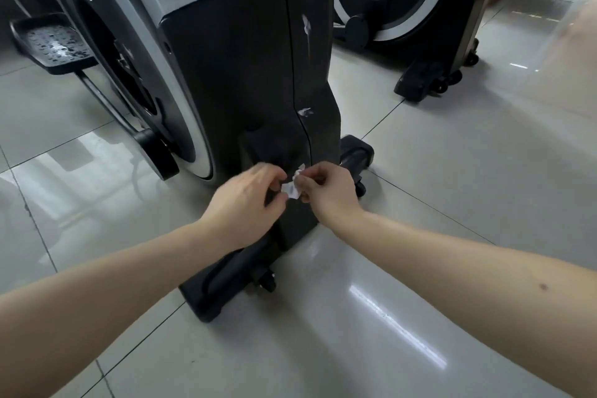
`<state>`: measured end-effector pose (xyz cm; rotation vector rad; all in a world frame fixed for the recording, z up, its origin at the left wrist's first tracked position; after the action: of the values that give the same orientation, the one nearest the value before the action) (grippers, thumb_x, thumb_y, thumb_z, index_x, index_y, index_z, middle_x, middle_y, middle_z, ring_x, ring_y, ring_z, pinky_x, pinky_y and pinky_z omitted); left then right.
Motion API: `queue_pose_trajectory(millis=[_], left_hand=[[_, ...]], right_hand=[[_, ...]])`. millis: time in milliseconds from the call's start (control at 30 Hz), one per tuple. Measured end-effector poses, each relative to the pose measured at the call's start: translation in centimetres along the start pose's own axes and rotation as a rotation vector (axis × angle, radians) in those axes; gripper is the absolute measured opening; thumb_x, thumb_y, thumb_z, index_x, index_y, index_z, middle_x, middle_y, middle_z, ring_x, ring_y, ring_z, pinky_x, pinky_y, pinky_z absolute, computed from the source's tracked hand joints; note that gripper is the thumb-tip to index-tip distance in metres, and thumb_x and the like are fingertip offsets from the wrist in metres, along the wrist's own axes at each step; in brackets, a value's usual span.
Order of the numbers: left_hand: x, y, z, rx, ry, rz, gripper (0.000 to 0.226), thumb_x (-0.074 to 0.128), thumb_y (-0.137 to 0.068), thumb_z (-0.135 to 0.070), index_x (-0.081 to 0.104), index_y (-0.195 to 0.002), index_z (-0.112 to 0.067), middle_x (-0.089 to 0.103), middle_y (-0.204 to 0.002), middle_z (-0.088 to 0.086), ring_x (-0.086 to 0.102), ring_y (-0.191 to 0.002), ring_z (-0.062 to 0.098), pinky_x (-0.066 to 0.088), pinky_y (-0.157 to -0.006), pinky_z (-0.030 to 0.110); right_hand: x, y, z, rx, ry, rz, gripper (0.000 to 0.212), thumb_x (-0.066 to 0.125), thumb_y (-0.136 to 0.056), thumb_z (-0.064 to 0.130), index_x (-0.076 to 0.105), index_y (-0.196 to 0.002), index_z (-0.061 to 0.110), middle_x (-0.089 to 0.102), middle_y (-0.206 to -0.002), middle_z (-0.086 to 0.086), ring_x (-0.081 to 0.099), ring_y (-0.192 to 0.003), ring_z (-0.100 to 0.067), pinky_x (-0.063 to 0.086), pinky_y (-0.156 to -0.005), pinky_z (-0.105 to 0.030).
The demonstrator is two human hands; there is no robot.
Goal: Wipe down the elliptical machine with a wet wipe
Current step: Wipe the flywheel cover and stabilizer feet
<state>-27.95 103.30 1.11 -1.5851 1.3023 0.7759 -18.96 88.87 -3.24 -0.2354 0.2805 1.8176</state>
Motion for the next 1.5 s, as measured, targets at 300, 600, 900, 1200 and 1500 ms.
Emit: queue_pose_trajectory(millis=[300, 600, 900, 1200, 1500], left_hand=[[2.8, 2.0, 0.1, -0.324, 0.300, 0.148, 0.009, 0.066, -0.095, -0.034, 0.066, -0.087, -0.029, 0.065, -0.073, -0.007, 0.059, -0.065, 0.007, 0.043, -0.055, 0.017], [3.2, 3.1, 1.6, -0.456, 0.304, 0.229, 0.009, 0.063, -0.088, -0.026, 0.065, -0.080, -0.024, 0.068, -0.074, -0.001, 0.069, -0.072, 0.024, 0.057, -0.069, 0.041], [2.8, 3.2, 4.5, -0.524, 0.335, 0.117, 0.010, 0.057, -0.098, -0.032, 0.062, -0.091, -0.027, 0.068, -0.079, -0.004, 0.066, -0.075, 0.019, 0.056, -0.070, 0.032], [2.6, 3.0, 6.7, -0.570, 0.324, 0.089, 0.010, 0.057, -0.095, -0.021, 0.063, -0.094, -0.029, 0.068, -0.084, -0.004, 0.068, -0.076, 0.017, 0.057, -0.071, 0.029], [2.8, 1.9, 6.1, -0.506, 0.291, 0.057, 0.009, 0.057, -0.093, -0.021, 0.061, -0.099, -0.026, 0.067, -0.081, -0.008, 0.067, -0.075, 0.013, 0.051, -0.067, 0.026]], right_hand=[[-0.4, 4.0, -1.5, 0.263, -0.345, 0.213, 0.002, 0.067, -0.095, 0.002, 0.069, -0.094, 0.001, 0.068, -0.096, -0.014, 0.069, -0.081, -0.022, 0.060, -0.067, -0.025], [1.2, 4.9, -2.9, 0.510, -0.683, 0.338, 0.029, 0.067, -0.091, -0.008, 0.064, -0.118, 0.002, 0.076, -0.097, -0.013, 0.067, -0.079, -0.019, 0.046, -0.053, -0.019], [0.3, -1.6, 4.4, -0.251, 0.012, -0.136, 0.017, 0.077, -0.085, 0.015, 0.068, -0.095, 0.025, 0.063, -0.102, 0.002, 0.064, -0.083, 0.001, 0.049, -0.077, -0.013], [4.3, 1.7, -0.8, -0.528, 0.172, 0.057, 0.004, 0.073, -0.091, 0.001, 0.075, -0.093, 0.004, 0.056, -0.101, 0.003, 0.062, -0.093, -0.002, 0.053, -0.090, -0.021], [4.0, 1.7, 1.5, -0.457, 0.147, -0.027, 0.018, 0.080, -0.087, 0.014, 0.062, -0.087, 0.020, 0.059, -0.097, 0.004, 0.061, -0.086, -0.003, 0.050, -0.079, -0.014]])
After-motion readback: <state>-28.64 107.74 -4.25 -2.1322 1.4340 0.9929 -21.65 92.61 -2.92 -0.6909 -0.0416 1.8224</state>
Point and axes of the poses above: each hand's wrist, its own y-axis away from the middle knuckle, its own x-axis out of the palm, z = x × y, the point moved 2 cm from there along -y, towards the middle knuckle
